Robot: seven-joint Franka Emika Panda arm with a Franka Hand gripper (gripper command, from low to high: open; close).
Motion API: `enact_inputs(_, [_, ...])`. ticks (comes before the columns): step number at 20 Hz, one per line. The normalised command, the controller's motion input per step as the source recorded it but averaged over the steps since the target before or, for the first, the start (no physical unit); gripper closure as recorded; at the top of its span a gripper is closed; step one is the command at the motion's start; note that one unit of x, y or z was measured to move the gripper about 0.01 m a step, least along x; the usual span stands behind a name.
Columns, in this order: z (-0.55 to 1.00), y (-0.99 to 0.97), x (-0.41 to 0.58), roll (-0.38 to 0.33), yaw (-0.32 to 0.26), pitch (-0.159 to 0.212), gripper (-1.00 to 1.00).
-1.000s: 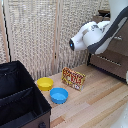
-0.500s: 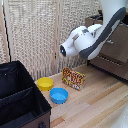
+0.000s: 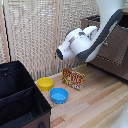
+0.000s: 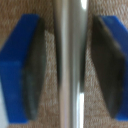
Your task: With caution, bring your gripper towards the upper drawer's hold. Grasp the drawer hold tightly with your gripper tool. Pull the drawer in your direction to reveal the contents of the top drawer.
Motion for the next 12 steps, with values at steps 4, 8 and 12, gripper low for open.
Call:
enact_inputs(4, [0.12, 0.0, 0.284, -0.002, 0.0, 0.0, -1.0])
enact_inputs(8, [0.04, 0.0, 0.187, 0.0, -0.006, 0.0, -1.0])
enact_inputs(12, [0.0, 0.0, 0.099, -0.006, -0.003, 0.003, -1.0])
